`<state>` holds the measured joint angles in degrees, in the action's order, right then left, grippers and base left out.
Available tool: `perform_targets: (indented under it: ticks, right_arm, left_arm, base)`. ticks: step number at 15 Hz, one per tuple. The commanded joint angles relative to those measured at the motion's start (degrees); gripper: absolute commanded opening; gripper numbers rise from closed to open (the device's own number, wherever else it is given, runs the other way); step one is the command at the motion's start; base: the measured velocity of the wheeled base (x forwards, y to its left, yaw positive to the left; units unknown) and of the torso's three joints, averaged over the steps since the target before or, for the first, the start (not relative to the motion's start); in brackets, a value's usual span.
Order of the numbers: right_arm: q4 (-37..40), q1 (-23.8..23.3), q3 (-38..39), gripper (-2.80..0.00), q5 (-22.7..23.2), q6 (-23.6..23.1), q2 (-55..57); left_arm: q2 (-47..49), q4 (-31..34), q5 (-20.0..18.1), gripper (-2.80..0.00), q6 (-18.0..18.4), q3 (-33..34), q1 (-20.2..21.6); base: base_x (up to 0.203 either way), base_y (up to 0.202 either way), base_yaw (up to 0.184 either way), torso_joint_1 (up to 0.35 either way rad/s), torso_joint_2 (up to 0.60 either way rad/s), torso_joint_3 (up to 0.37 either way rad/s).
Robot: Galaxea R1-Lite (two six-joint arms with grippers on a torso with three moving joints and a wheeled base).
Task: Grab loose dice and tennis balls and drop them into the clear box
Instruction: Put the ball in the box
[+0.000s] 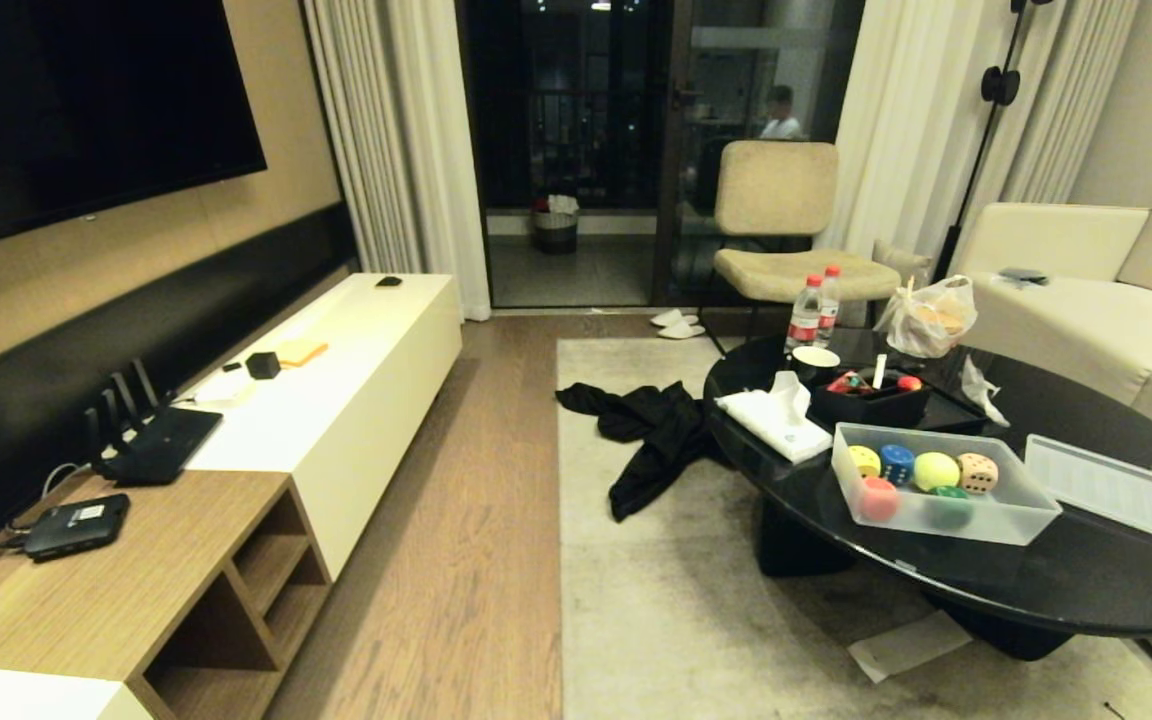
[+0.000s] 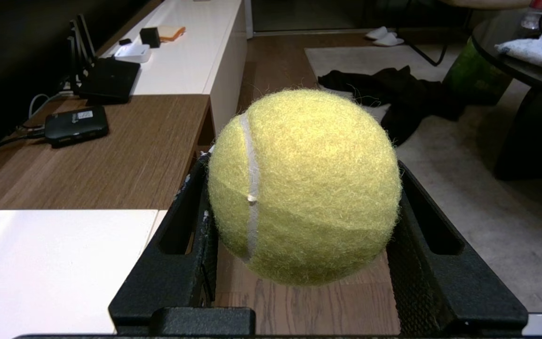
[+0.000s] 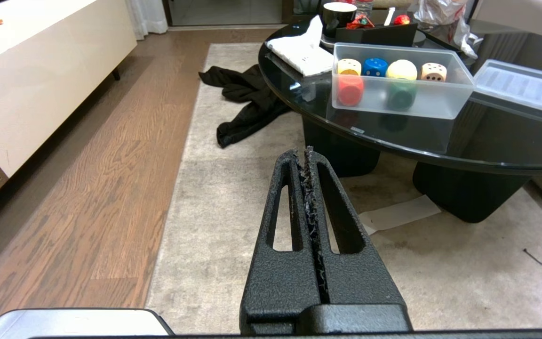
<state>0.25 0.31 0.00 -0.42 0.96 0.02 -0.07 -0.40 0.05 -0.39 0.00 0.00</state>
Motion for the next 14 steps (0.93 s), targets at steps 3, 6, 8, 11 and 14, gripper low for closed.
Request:
perform_targets:
  ticks: [3,6,8,11,14]
  right_arm:
    - [0.02,0.04,0.09,-2.8,-0.02,0.0,-0.02]
    - [0.02,0.04,0.09,-2.8,-0.02,0.0,-0.02]
    - [0.02,0.04,0.09,-2.8,-0.02,0.0,-0.02]
    - [0.02,0.04,0.09,-2.8,-0.02,0.0,-0.02]
    - [0.02,0.04,0.09,-2.8,-0.02,0.0,-0.02]
  left_arm:
    - [0.07,-0.04,0.04,-2.8,-0.05,0.09,0.0]
    - [0.07,-0.04,0.04,-2.8,-0.05,0.16,0.0]
    - [0.07,-0.04,0.04,-2.8,-0.05,0.11,0.0]
    - [0.07,-0.04,-0.02,-2.8,-0.05,0.17,0.0]
    - [0.07,-0.04,0.03,-2.8,-0.05,0.1,0.0]
  base:
    - [0.0,0.0,0.0,0.0,0.0,0.0]
    - [0.0,0.0,0.0,0.0,0.0,0.0]
    - [0.0,0.0,0.0,0.0,0.0,0.0]
    - [0.0,0.0,0.0,0.0,0.0,0.0]
    - [0.0,0.0,0.0,0.0,0.0,0.0]
